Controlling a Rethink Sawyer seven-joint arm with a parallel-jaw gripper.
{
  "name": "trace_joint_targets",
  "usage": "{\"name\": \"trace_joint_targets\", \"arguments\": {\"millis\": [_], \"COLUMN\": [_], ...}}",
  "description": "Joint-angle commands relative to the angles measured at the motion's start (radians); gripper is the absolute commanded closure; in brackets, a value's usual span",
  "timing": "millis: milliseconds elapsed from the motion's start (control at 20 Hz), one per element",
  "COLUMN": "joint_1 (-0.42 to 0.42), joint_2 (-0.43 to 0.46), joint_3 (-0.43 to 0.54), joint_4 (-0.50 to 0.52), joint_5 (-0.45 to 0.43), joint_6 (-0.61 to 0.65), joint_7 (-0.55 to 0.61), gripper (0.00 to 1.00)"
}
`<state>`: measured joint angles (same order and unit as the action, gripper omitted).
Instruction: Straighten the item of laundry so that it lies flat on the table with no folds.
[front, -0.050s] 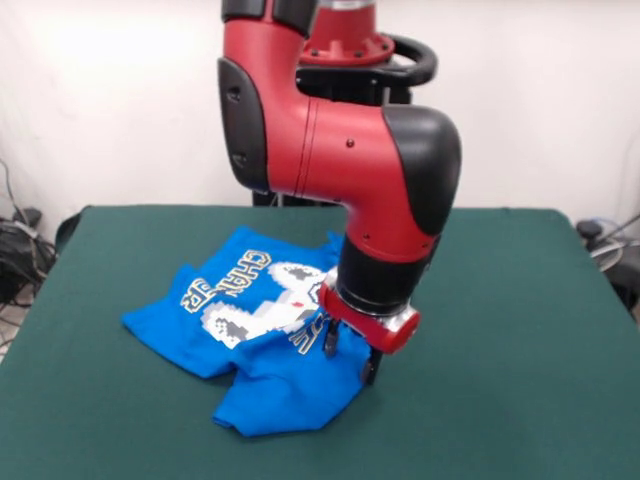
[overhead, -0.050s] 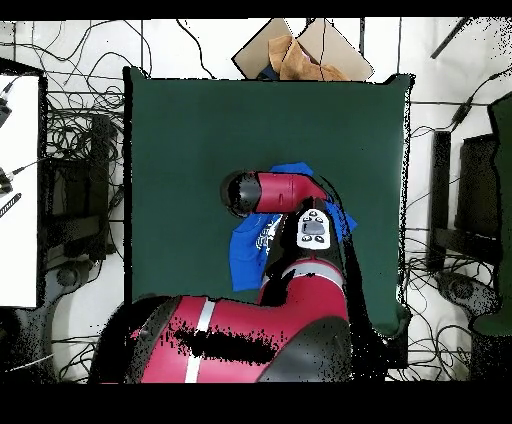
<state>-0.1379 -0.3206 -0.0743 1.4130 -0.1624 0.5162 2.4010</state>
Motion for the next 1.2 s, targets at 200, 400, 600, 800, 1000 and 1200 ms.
{"name": "trace_joint_targets", "arguments": {"millis": [200,400,600,800,1000,1200], "joint_1": [-0.037,-0.119,-0.187,-0.236,-0.259,-0.272], "joint_2": [0.087,0.093,0.084,0.055,0.051,0.07], "joint_3": [0.065,0.211,0.327,0.419,0.475,0.513], "joint_4": [0.008,0.117,0.201,0.295,0.344,0.351], "joint_5": [0.054,0.108,0.114,0.129,0.133,0.131], "joint_6": [0.09,-0.062,-0.148,-0.154,-0.154,-0.163], "joint_7": [0.058,0.045,0.008,0.007,0.023,0.031], "gripper": [0.0,0.0,0.0,0.0,0.0,0.0]}}
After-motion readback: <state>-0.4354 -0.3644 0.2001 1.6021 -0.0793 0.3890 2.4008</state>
